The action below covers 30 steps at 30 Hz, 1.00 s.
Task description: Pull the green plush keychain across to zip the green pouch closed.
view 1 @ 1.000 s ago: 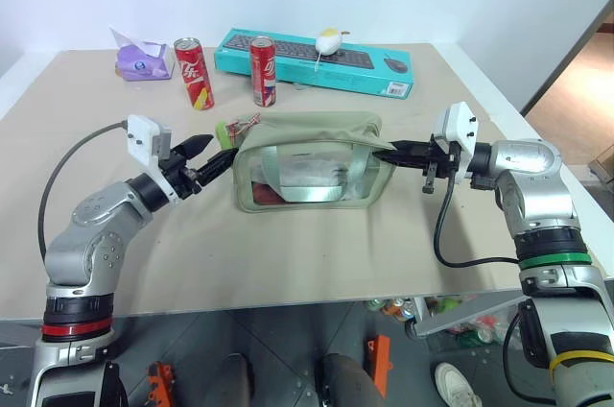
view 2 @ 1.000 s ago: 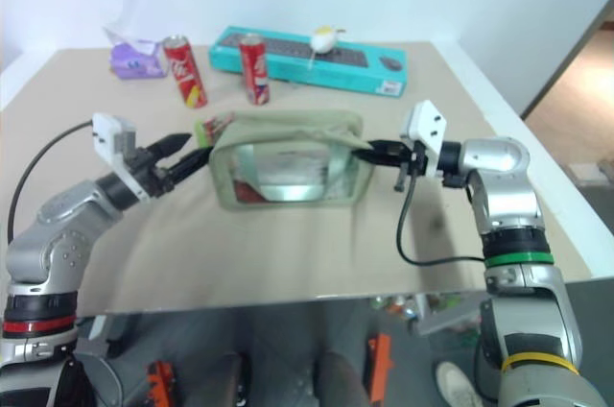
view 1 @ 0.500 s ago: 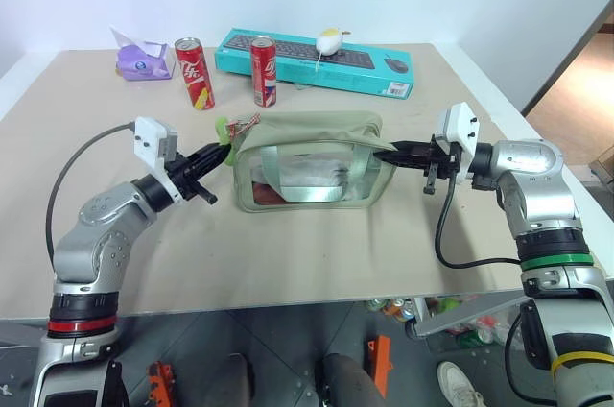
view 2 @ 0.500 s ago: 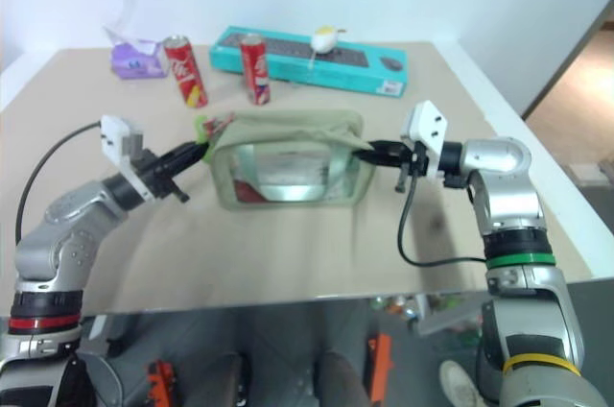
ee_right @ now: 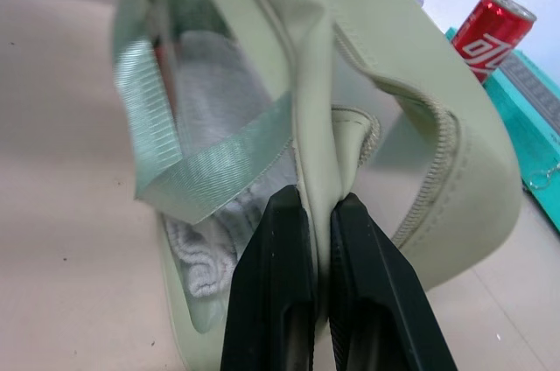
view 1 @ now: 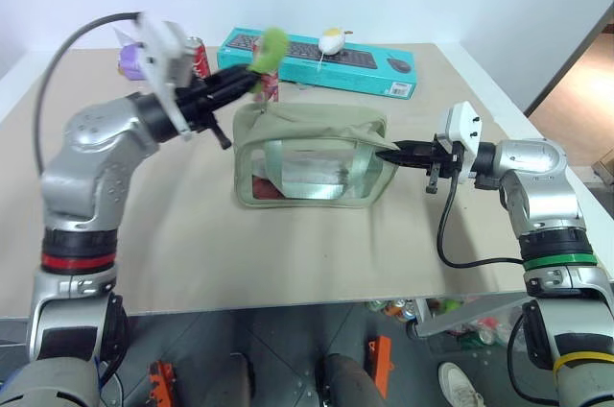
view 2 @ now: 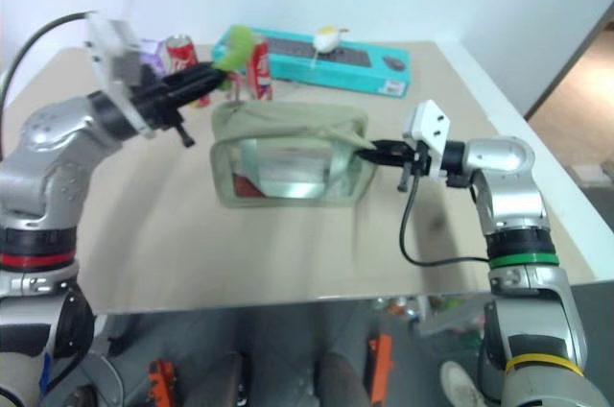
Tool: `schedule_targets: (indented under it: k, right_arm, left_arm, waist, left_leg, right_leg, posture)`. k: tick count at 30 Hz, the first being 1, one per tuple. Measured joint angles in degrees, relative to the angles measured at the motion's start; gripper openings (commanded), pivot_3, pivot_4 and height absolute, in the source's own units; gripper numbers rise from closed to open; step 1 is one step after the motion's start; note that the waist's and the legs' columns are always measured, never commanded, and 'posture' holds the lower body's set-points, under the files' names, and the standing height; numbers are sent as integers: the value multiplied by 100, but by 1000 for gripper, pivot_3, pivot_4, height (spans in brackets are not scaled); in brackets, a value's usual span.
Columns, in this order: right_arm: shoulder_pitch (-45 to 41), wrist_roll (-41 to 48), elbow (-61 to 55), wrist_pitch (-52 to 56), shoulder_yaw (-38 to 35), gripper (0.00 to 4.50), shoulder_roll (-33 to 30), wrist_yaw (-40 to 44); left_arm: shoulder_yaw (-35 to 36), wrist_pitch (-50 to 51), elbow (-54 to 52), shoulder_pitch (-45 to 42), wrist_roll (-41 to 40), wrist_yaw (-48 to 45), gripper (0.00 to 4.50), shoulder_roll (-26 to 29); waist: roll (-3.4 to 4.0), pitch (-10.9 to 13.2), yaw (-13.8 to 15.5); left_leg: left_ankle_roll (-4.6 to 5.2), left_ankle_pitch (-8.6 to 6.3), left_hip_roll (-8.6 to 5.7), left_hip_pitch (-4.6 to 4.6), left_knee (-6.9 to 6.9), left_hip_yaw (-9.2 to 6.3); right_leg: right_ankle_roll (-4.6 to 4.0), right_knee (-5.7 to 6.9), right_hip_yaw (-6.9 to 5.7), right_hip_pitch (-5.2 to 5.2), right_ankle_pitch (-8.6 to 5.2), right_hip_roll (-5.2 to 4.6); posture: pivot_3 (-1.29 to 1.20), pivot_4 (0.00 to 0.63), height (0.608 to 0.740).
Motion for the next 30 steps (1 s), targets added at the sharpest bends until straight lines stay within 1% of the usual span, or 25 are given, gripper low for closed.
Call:
schedule_targets:
  k: [4,8,11,14,15,18,19,21,26,30]
  right_arm:
    - [-13,-12,4,-7,2,0,5,3]
    - [-12,-10,-2,-7,0,0,1,-3]
    - [6,-7,-46,-4,0,0,-3,-4]
    - [15,-7,-66,-3,-1,0,-7,-8]
    - [25,-6,-72,-3,-4,0,-11,-10]
    - [29,-5,-77,-3,-5,0,-14,-15]
    - [29,-5,-77,-3,-5,0,-14,-17]
    - [29,-6,-76,-4,-5,0,-13,-23]
    - [28,-8,-73,-9,-4,0,-11,-56]
    - [19,-11,-58,-24,-3,0,4,-59]
  left_arm:
    - [-631,-506,726,-307,522,-784,93,-3]
    - [-773,-781,1196,-667,794,-1228,93,37]
    - [-853,-998,1556,-812,994,-1614,93,77]
    - [-864,-1076,1737,-884,1059,-1787,93,81]
    - [-864,-1127,1846,-943,1086,-1878,739,77]
    - [-848,-1186,2009,-1129,1089,-2165,1713,123]
    - [-823,-1186,2011,-1169,1080,-2228,2116,156]
    - [-755,-1210,2007,-1209,1026,-2353,2714,244]
    - [-574,-1040,1923,-1193,899,-2540,2714,498]
    - [-453,-854,1648,-948,818,-2600,2714,764]
  waist:
    - [0,0,-8]
    - [0,0,-9]
    - [0,0,-9]
    - [0,0,-8]
    - [0,0,-8]
    - [0,0,-9]
    - [0,0,-11]
    - [0,0,-17]
    - [0,0,-20]
    - [1,0,-24]
  left_leg:
    - [0,0,1,-1,-1,-2]
    - [1,0,0,-2,2,-1]
    - [1,0,1,-2,2,-1]
    - [1,0,1,-3,2,-2]
    - [1,0,1,-3,3,-2]
    - [1,0,1,-5,3,-2]
    - [2,-1,1,-5,3,-2]
    - [3,-2,1,-4,2,-2]
    - [3,-2,2,-5,3,-2]
    - [4,-2,3,-4,3,-3]
  right_leg:
    - [-3,1,-1,-2,-1,2]
    - [0,1,0,0,-2,0]
    - [0,1,-1,0,-2,1]
    - [0,1,-2,0,-2,1]
    - [0,1,-1,0,-2,0]
    - [0,1,-2,-2,-2,1]
    - [1,1,-1,-2,-2,1]
    - [0,1,-1,-2,-2,1]
    - [1,1,-1,-2,-3,1]
    - [0,2,-2,-2,-3,1]
  posture:
    - [0,150,740]
    - [0,150,740]
    - [0,150,740]
    - [0,150,740]
    - [0,150,740]
    - [0,150,740]
    - [0,150,740]
    - [0,150,740]
    - [0,150,740]
    - [0,150,740]
